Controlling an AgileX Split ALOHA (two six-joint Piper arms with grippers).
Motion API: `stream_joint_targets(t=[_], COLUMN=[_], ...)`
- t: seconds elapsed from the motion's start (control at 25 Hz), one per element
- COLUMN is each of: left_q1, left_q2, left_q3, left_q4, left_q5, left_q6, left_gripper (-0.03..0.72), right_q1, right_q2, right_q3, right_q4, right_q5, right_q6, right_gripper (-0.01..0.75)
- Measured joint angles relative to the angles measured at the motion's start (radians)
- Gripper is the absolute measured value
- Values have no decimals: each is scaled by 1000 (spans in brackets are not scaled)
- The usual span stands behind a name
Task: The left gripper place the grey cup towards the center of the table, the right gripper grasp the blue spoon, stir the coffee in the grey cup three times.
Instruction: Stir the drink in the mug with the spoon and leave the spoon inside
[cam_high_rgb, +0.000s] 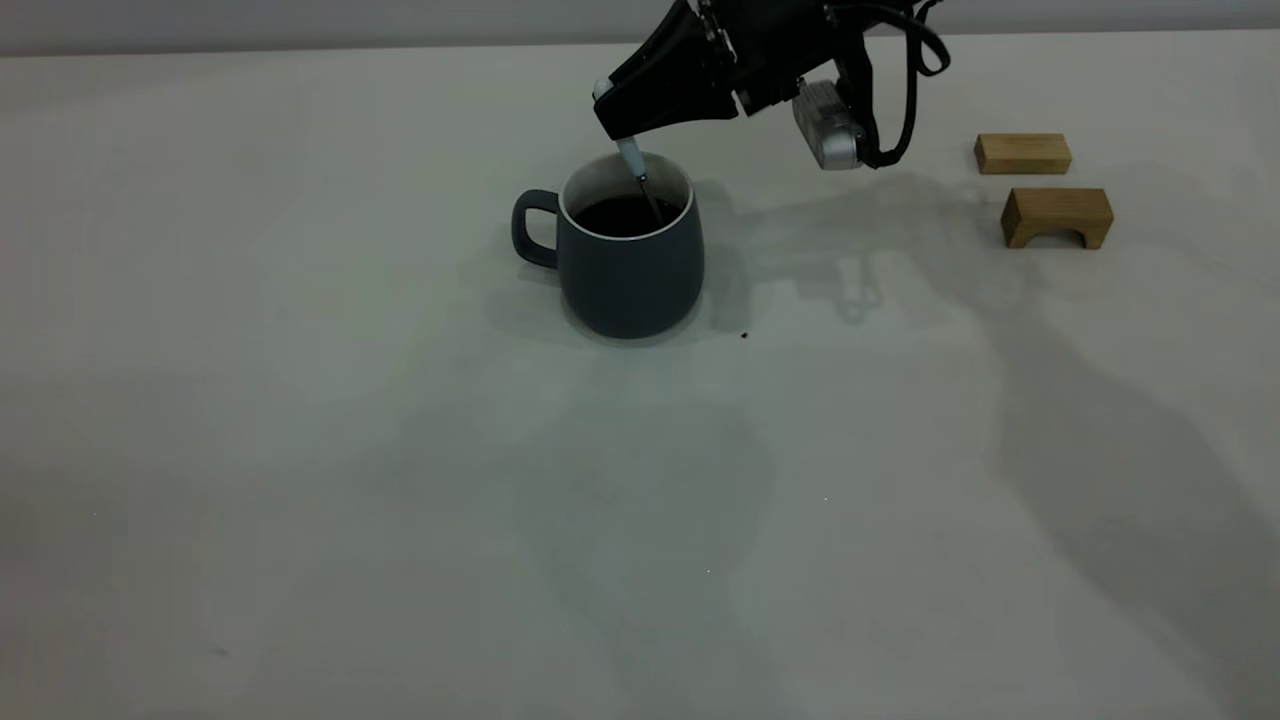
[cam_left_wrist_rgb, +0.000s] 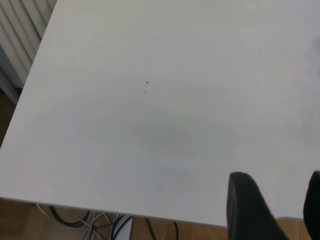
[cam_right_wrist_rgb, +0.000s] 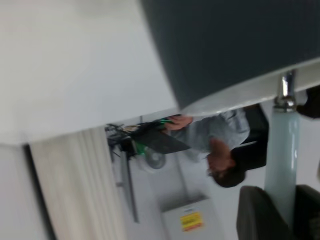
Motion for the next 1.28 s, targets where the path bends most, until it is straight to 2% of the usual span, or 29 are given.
stream_joint_targets(t=[0.2, 0.44, 0.6, 0.72, 0.84, 1.08, 1.28], left_q1=[0, 0, 0, 0, 0, 0, 0], left_q2=[0, 0, 0, 0, 0, 0, 0], left_q3=[0, 0, 0, 0, 0, 0, 0], left_q4=[0, 0, 0, 0, 0, 0, 0], left_q5=[0, 0, 0, 0, 0, 0, 0], left_q6=[0, 0, 0, 0, 0, 0, 0], left_gripper=[351, 351, 351, 351, 351, 351, 351], right_q1=[21, 54, 42, 28, 18, 18, 27], right_q2=[0, 0, 0, 0, -1, -1, -1], right_q3=[0, 0, 0, 0, 0, -2, -2], right_q4=[45, 156, 113, 37, -14, -33, -24], right_q5=[-5, -6, -11, -3, 8, 2, 1], right_q6=[31, -155, -277, -305, -281, -65, -34], right_gripper=[145, 145, 145, 145, 145, 145, 144])
